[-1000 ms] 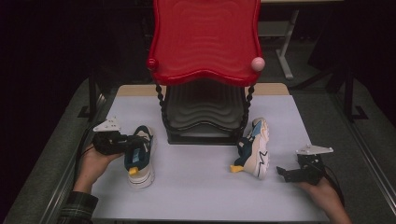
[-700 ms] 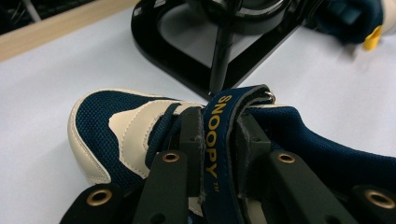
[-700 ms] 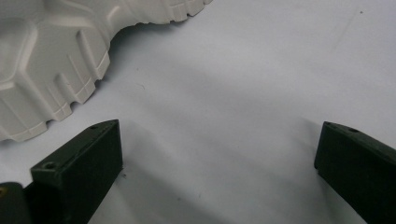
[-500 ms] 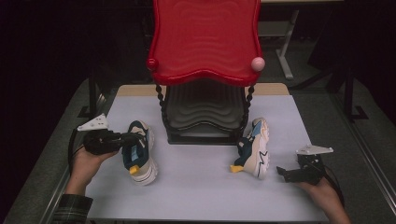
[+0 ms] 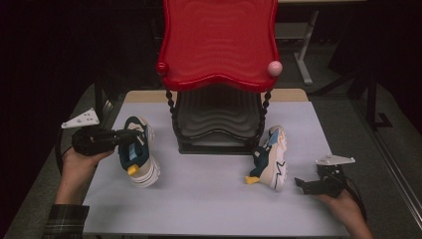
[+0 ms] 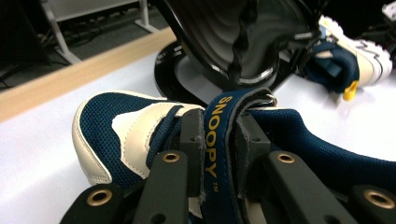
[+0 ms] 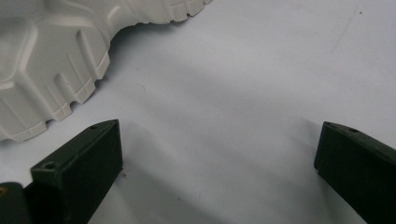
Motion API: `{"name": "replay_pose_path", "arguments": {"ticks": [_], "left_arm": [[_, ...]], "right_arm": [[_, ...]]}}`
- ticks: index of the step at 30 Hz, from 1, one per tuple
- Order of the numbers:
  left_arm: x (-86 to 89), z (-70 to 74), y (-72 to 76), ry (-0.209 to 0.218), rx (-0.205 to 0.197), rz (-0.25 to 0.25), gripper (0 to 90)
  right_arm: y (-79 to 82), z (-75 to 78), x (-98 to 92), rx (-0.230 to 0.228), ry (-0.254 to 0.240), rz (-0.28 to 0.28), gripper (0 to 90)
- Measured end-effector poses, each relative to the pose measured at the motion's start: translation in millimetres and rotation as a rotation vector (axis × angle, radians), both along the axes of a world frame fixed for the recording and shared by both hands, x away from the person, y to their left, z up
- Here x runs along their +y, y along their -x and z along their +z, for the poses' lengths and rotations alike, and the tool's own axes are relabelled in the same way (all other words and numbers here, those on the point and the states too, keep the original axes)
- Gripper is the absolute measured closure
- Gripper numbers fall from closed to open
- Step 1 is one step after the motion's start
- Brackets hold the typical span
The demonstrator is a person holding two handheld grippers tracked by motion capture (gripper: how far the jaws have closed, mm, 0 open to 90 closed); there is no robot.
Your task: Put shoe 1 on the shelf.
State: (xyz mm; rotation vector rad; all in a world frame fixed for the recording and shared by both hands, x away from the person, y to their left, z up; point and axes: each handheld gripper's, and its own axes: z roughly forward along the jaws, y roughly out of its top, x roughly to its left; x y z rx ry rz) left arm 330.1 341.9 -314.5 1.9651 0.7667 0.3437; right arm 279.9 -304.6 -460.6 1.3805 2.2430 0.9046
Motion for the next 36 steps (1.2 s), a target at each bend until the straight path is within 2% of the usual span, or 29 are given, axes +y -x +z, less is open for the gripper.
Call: {"name": "replay_pose_path", "arguments": {"ticks": [4, 14, 24, 36], "left_arm": [[-2.5, 14.4, -2.8, -0.009, -0.022, -0.007, 75.9], [-8.0, 42.9, -10.4, 0.029, -0.044, -0.04, 76.0], [-13.0, 71.9, -19.7, 0.024, -0.068, -0.046, 76.0], [-24.6, 124.4, -27.7, 0.017, -0.137, -0.072, 76.2]], "right_arm": [[0.0, 0.0, 0.0, -0.001, 0.0, 0.0, 0.3], [0.2, 0.0, 0.0, -0.002, 0.0, 0.002, 0.3], [0.3, 0.0, 0.1, -0.003, 0.0, 0.001, 0.3], [0.3, 0.0, 0.1, -0.003, 0.001, 0.0, 0.3]]}}
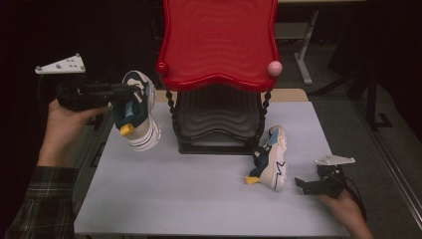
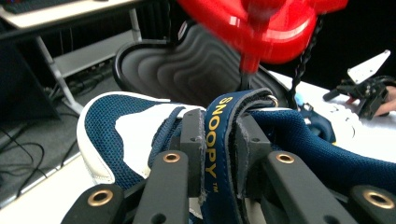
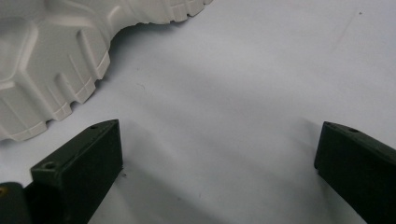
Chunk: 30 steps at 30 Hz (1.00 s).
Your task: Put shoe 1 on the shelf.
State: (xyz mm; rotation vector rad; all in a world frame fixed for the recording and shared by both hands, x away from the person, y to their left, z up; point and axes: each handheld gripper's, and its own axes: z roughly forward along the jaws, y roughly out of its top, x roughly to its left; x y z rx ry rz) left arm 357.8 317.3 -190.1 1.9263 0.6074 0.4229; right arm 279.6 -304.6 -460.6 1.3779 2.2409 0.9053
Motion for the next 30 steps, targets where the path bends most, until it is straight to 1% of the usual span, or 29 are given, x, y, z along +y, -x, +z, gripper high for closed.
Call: {"name": "replay_pose_path", "arguments": {"ticks": [7, 12, 16, 18, 19, 23, 26, 30], "left_arm": [[-3.6, 31.4, -3.7, -0.007, -0.043, -0.003, 76.4], [-4.9, 48.4, -6.1, -0.009, -0.063, -0.002, 76.4], [-8.3, 65.5, -7.5, -0.026, -0.085, 0.002, 76.5], [-10.7, 74.9, -7.7, -0.031, -0.106, 0.002, 76.5], [-11.4, 81.2, -9.0, -0.023, -0.111, -0.005, 76.6], [-12.8, 94.8, -13.8, -0.011, -0.123, -0.008, 76.8], [-15.6, 105.0, -16.0, -0.01, -0.133, -0.006, 76.8], [-21.3, 120.1, -18.4, -0.01, -0.153, -0.018, 77.0]], "right_arm": [[0.0, 0.0, 0.1, 0.0, -0.001, -0.002, 0.3], [0.0, 0.0, 0.1, 0.0, -0.001, -0.002, 0.3], [0.0, 0.0, 0.1, 0.0, -0.001, -0.002, 0.3], [0.0, 0.0, 0.1, 0.0, -0.001, -0.002, 0.3], [0.0, 0.0, 0.1, 0.001, -0.001, -0.002, 0.3], [-0.1, -0.1, 0.1, 0.0, -0.001, -0.002, 0.3], [0.0, -0.1, 0.1, 0.0, -0.001, -0.003, 0.3], [-0.1, -0.1, 0.0, 0.001, -0.002, -0.001, 0.3]]}}
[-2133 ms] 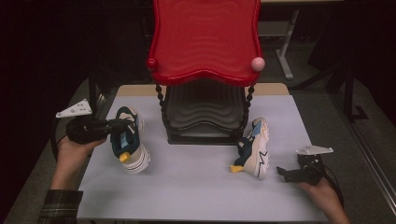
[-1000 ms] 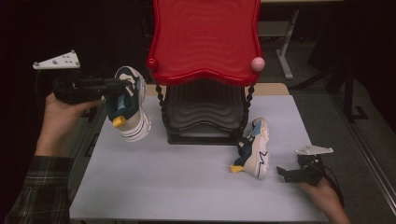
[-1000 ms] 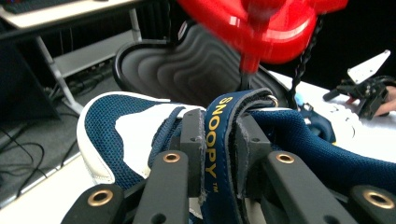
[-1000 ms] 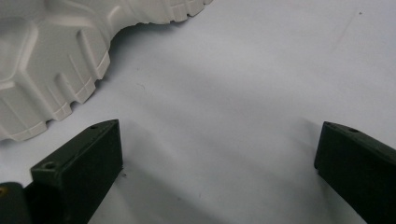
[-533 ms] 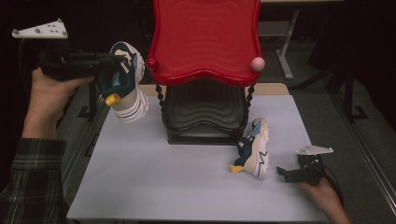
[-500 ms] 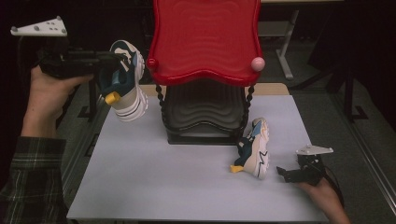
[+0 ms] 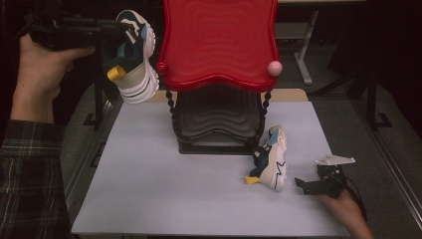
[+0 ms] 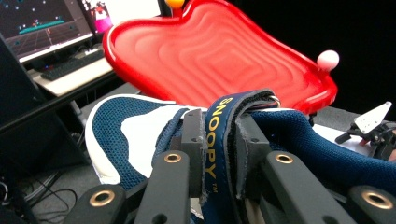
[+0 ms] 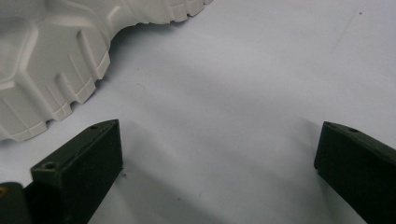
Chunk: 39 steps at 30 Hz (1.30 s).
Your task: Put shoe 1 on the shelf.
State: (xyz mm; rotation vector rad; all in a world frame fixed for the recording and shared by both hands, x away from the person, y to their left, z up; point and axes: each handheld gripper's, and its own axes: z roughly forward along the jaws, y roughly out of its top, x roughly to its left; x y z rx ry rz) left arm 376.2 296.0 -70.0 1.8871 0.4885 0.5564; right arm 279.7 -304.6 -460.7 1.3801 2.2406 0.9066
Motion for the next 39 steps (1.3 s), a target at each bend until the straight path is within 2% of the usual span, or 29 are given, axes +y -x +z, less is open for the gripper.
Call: {"name": "replay_pose_path", "arguments": {"ticks": [3, 6, 8, 13, 17, 23, 30, 35, 39], "left_arm": [[-6.1, 11.5, -2.3, 0.004, -0.013, -0.009, 77.1], [-14.4, 25.2, -5.4, -0.023, -0.026, -0.015, 77.2], [-21.5, 33.7, -6.6, -0.026, -0.037, -0.019, 77.2], [-46.9, 52.6, -18.5, -0.049, -0.049, -0.051, 77.4], [-68.7, 59.6, -31.3, -0.064, -0.05, -0.072, 77.5], [-96.8, 59.2, -52.4, -0.112, -0.049, -0.096, 77.6], [-123.8, 51.0, -77.1, -0.15, -0.058, -0.102, 77.7], [-142.3, 39.2, -92.0, -0.172, -0.082, -0.13, 77.8], [-151.6, 33.3, -94.6, -0.186, -0.117, -0.138, 77.7]], "right_arm": [[0.0, 0.0, 0.0, 0.0, 0.0, 0.0, 0.3], [0.0, 0.0, 0.0, 0.0, 0.0, 0.0, 0.4], [0.0, 0.0, 0.0, 0.0, 0.0, 0.0, 0.3], [0.0, 0.1, 0.0, 0.0, 0.0, 0.0, 0.3], [0.0, 0.1, -0.1, 0.0, 0.0, 0.001, 0.3], [-0.1, 0.1, -0.1, 0.001, 0.0, 0.001, 0.3], [-0.1, 0.1, -0.3, 0.002, 0.0, 0.002, 0.3], [-0.1, 0.1, -0.3, 0.002, -0.001, 0.0, 0.3], [-0.2, 0.2, -0.5, 0.002, -0.001, 0.002, 0.3]]}}
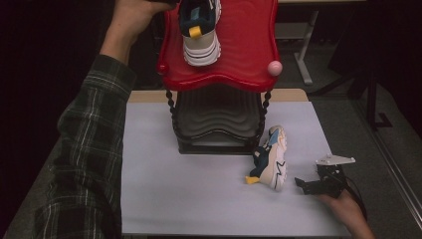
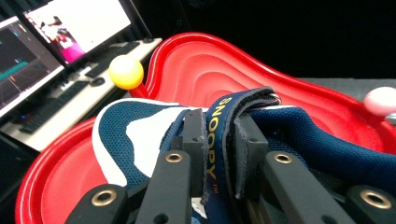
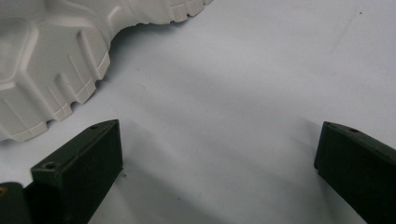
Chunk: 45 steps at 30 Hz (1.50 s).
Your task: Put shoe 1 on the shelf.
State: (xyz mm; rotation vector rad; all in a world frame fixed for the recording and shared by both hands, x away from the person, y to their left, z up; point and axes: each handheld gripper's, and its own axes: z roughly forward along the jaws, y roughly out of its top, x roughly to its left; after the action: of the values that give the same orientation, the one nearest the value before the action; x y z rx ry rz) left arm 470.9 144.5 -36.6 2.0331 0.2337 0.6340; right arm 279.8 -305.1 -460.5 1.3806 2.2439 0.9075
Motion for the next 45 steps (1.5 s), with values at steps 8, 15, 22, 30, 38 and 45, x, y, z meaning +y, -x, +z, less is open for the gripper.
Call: {"name": "replay_pose_path", "arguments": {"ticks": [8, 15, 22, 30, 38, 45], "left_arm": [[-7.2, -9.3, 0.8, -0.012, 0.008, -0.009, 77.0], [-7.7, -12.8, 1.2, 0.006, 0.049, -0.027, 73.9], [-6.6, -14.5, 2.3, 0.009, 0.076, -0.032, 62.5], [-6.5, -14.6, 8.1, -0.009, 0.107, -0.044, 35.1], [5.7, -15.7, 16.9, 0.029, 0.137, -0.07, 27.6], [27.9, -16.7, 35.4, 0.044, 0.158, -0.065, 18.5]], "right_arm": [[0.0, 0.0, 0.1, 0.0, 0.0, 0.0, 0.3], [0.1, -0.1, 0.2, 0.0, 0.0, 0.0, 0.3], [0.1, 0.0, 0.1, 0.0, 0.0, 0.0, 0.3], [0.2, 0.0, 0.2, 0.0, 0.0, -0.001, 0.3], [0.3, 0.0, 0.3, -0.001, 0.0, -0.001, 0.3], [0.2, -0.1, 0.3, -0.002, 0.001, -0.002, 0.3]]}}
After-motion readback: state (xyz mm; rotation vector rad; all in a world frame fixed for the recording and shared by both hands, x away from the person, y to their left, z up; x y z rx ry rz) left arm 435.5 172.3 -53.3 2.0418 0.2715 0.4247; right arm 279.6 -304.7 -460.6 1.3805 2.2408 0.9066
